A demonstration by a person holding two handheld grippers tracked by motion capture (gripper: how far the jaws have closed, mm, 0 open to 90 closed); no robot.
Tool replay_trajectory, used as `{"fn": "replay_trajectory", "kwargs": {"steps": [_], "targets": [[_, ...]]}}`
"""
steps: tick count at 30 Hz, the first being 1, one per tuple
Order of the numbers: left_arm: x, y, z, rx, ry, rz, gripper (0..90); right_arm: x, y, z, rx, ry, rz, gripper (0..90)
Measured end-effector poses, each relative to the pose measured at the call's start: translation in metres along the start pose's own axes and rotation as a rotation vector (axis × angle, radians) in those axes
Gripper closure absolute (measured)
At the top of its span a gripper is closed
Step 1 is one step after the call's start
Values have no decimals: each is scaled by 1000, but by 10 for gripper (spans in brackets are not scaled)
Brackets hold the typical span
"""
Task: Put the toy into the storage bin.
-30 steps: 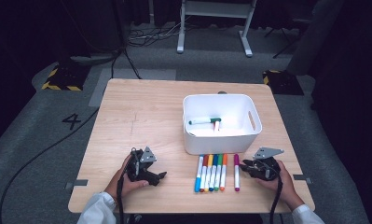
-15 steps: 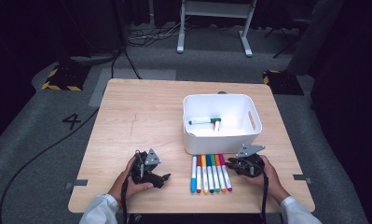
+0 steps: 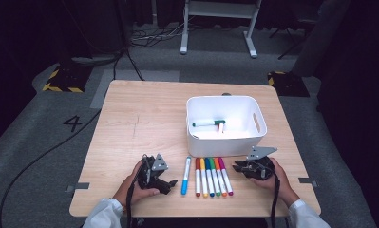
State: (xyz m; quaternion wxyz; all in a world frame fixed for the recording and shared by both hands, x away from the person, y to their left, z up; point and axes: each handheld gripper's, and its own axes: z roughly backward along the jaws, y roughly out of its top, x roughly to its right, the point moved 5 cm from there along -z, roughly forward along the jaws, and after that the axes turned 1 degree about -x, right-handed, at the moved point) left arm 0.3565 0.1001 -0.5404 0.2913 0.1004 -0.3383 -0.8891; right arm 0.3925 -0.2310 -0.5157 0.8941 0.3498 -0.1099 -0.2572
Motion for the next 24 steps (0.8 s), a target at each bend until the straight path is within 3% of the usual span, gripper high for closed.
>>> {"fn": "replay_trajectory", "kwargs": {"steps": [14,24], "targets": [[1,1,-1,-1,-12,-11,110,15,7,55,141,-24,-11,753],[1,1,-1,-1,-14,-14,111,18,44,109,249,-65,62,753]]}}
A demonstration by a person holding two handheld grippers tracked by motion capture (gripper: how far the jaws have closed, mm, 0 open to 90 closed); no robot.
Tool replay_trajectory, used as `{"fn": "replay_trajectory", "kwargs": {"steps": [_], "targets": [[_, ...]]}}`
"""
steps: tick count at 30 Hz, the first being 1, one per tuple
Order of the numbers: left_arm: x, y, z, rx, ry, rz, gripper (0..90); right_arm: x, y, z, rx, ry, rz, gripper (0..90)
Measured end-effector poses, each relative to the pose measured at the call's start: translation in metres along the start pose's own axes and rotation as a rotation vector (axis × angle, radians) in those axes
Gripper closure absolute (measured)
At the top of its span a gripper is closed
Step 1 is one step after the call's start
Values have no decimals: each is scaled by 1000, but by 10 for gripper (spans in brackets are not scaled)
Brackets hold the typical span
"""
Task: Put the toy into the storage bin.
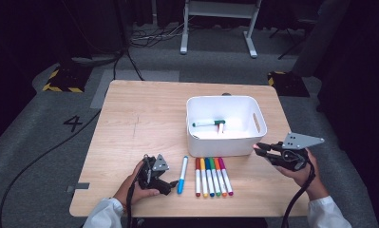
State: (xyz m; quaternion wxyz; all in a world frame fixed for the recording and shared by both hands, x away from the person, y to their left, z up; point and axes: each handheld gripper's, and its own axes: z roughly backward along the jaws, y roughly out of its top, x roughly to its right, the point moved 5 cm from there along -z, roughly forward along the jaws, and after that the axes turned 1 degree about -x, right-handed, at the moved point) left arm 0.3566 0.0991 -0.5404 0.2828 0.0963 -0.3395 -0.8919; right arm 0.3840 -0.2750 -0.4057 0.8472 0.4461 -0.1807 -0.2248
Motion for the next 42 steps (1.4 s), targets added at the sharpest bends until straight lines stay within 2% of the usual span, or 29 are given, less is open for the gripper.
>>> {"fn": "replay_trajectory", "kwargs": {"steps": [7,14,18,26,31,37,42], "targets": [[0,0,0,0,0,0,110,12,30,13,21,-21,32,753],[0,0,0,1,-2,-1,110,22,62,15,18,-22,57,753],[0,0,0,0,-3,-3,110,28,80,10,14,-29,80,753],[0,0,0,1,-5,-3,110,33,108,-22,1,26,105,753],[0,0,0,1,-6,-4,111,36,118,-48,-41,43,128,753],[-1,0,0,2,-8,-9,111,37,123,-67,-73,50,138,753],[-1,0,0,3,-8,-6,111,32,119,-86,-133,67,166,753]]}}
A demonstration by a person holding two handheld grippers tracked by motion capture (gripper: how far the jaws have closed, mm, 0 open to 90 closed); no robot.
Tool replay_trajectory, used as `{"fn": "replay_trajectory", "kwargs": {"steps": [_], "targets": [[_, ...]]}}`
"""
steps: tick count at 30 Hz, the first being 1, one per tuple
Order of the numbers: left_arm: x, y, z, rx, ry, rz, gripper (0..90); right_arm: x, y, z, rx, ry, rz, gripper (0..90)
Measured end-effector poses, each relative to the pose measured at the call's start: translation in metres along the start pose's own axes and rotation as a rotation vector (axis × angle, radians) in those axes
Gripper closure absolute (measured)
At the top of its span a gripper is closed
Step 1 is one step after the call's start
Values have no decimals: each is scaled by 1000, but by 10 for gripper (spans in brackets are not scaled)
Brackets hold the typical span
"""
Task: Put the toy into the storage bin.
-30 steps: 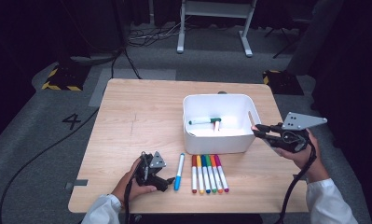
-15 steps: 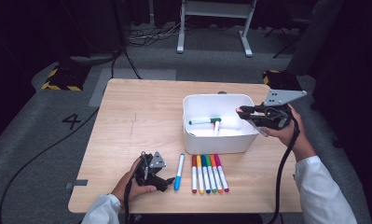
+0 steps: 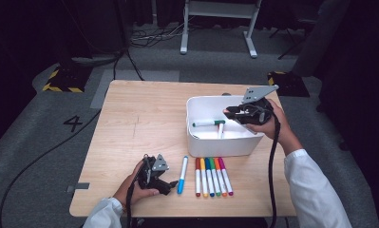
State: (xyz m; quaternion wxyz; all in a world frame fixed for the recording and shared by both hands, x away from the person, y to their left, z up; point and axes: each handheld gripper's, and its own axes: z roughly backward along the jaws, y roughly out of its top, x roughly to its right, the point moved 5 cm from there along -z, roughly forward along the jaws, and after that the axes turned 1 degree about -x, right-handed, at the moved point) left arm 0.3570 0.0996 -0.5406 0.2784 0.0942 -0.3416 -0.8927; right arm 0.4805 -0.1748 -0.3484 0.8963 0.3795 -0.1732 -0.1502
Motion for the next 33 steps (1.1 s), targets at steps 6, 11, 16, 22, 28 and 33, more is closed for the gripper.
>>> {"fn": "replay_trajectory", "kwargs": {"steps": [6,11,16,22,28,33], "targets": [[0,0,0,-2,-3,-2,110,-2,-12,-26,-99,49,12,753],[0,0,0,-2,-4,-3,110,-6,-21,-40,-202,101,28,753],[0,0,0,-2,-5,-4,110,-11,-26,-49,-295,155,32,751],[0,0,0,-4,-7,-6,109,-13,-25,-55,-321,160,10,670],[0,0,0,-3,-6,-6,109,-9,-21,-51,-252,109,-10,562],[0,0,0,-3,-5,-6,110,-5,-17,-33,-137,40,-51,443]]}}
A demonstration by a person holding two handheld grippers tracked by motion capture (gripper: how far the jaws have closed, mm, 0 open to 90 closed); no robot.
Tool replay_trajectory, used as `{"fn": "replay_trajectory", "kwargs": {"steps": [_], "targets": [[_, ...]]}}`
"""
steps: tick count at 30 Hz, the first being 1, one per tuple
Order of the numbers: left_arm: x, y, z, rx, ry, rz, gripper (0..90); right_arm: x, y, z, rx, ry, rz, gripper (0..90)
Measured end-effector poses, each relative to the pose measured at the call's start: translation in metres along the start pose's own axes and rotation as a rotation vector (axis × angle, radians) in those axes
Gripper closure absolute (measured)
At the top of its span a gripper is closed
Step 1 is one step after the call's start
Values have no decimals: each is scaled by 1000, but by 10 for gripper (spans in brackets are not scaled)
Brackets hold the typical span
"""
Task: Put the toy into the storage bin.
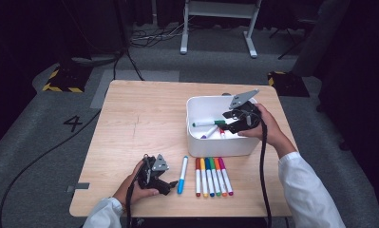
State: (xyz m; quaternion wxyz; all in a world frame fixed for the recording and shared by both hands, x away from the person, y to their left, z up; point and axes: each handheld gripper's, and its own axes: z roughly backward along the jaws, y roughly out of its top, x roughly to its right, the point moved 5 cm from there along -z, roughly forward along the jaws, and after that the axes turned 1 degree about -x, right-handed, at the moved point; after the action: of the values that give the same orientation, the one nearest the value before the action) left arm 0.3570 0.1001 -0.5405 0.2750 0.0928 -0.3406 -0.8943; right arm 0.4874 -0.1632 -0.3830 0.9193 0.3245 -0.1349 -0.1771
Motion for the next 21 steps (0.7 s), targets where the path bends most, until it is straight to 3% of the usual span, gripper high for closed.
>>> {"fn": "replay_trajectory", "kwargs": {"steps": [6,9,16,21], "targets": [[0,0,0,0,1,2,110,-2,-9,39,130,-90,-34,357],[0,0,0,-1,2,3,110,-5,-18,54,157,-135,-39,320],[0,0,0,-1,3,1,110,-12,-47,83,205,-182,-81,313],[0,0,0,-1,3,1,109,-24,-71,93,223,-202,-103,313]]}}
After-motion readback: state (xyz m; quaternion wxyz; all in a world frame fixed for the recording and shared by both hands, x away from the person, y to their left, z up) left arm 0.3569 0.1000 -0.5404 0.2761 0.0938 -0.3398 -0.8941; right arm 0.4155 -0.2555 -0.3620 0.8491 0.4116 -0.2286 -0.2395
